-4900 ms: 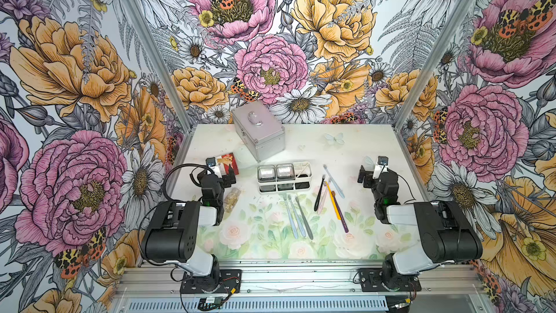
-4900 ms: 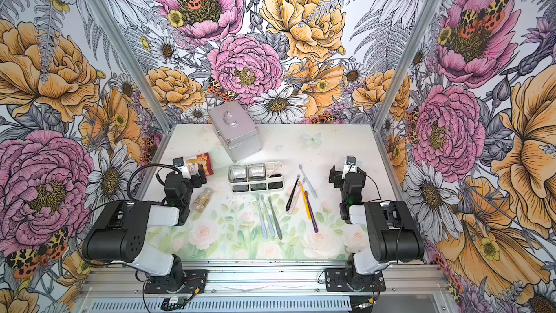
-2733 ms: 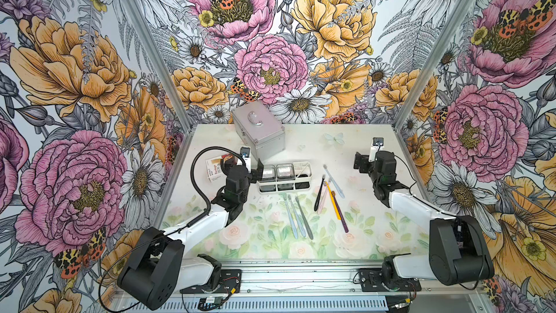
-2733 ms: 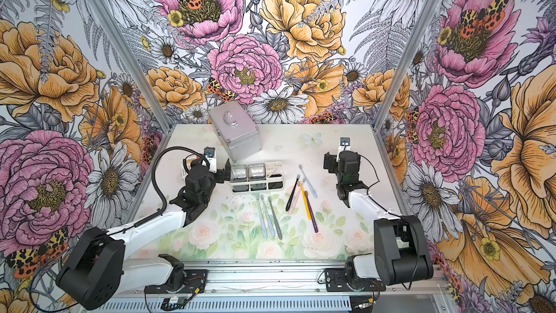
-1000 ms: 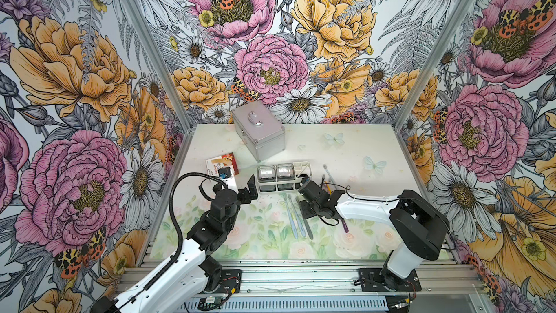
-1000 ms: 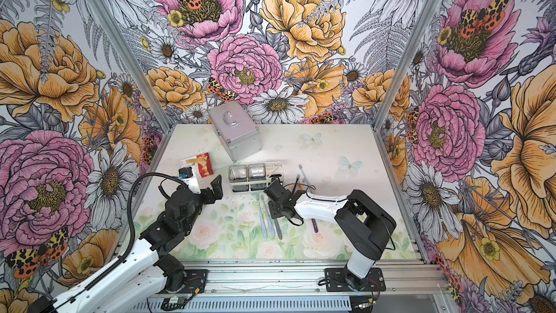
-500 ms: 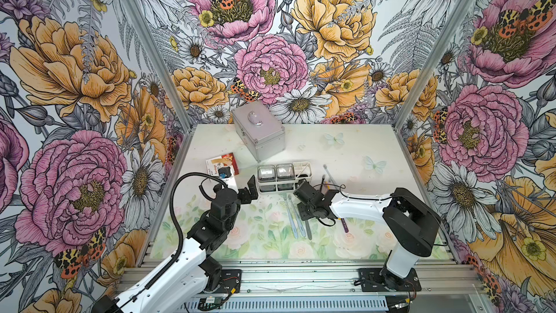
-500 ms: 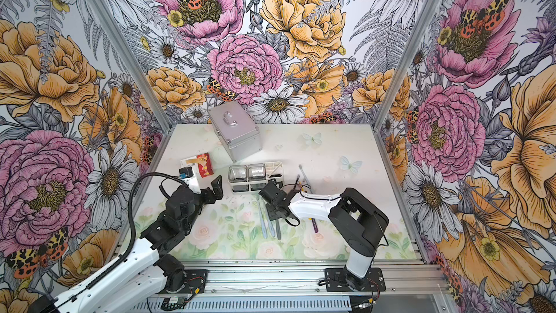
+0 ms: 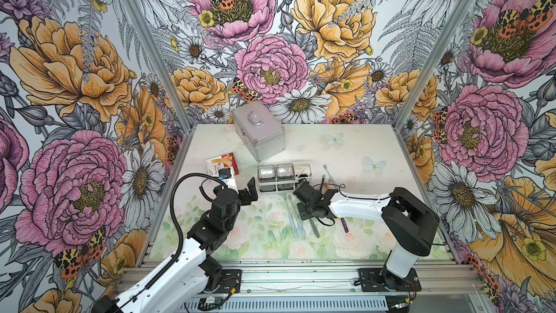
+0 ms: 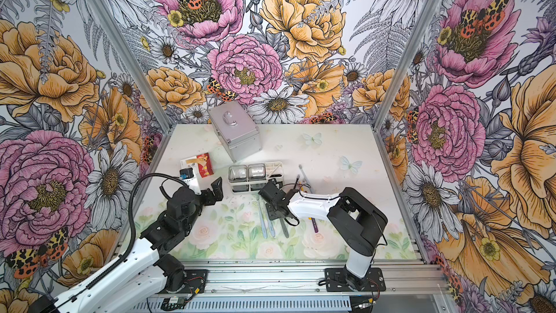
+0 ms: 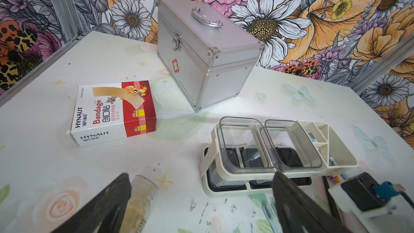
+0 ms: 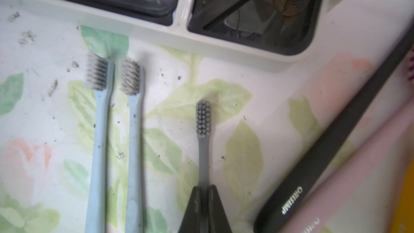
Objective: Place the toothbrush into the toothbrush holder
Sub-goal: Pick up the toothbrush from the center of the board.
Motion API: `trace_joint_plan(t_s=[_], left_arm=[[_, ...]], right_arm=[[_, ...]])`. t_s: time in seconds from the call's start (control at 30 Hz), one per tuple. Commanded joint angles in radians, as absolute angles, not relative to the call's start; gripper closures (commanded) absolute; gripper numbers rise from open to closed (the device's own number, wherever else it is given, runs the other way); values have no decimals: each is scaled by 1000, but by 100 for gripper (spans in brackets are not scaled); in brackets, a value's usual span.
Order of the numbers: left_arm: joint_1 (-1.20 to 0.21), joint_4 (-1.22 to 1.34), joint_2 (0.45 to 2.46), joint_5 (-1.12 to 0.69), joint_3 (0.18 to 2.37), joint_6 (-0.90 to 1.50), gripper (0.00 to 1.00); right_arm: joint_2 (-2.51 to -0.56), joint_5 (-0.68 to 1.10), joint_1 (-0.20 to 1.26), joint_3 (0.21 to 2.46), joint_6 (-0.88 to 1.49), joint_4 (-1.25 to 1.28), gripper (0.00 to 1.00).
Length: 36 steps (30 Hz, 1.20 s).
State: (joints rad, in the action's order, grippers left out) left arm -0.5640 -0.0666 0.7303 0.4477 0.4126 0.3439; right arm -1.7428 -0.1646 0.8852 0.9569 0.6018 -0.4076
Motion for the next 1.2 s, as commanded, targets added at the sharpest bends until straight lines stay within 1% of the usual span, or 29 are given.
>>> trace_joint_plan(t_s=[0.0, 0.2, 0.37, 0.5, 0.77, 0.83, 0.97, 1.17], left_arm=[[-549, -79, 731, 425, 425, 364, 1], [-551, -86, 796, 322, 467, 376, 2], [-563, -123, 871, 176, 556, 403, 2], [-599, -141, 919, 103, 632, 407, 3], [-668, -119, 1029, 3, 741, 448, 7], [-686, -84, 1064, -29, 755, 464, 10], [-722, 67, 1158, -92, 759, 495, 17], [-793, 98, 1301, -125, 867, 476, 18]], right_arm=[[-1777, -161, 895, 942, 593, -448, 100], [-1685, -174, 895, 932, 571, -427, 100], [-1566, -170, 895, 901, 555, -382, 100], [-1464, -181, 896, 870, 537, -357, 100], [-1240, -221, 899, 817, 490, -330, 100], [-1192, -231, 902, 806, 478, -321, 100], [-1152, -238, 902, 796, 435, -317, 100], [-1140, -241, 901, 793, 435, -319, 100]])
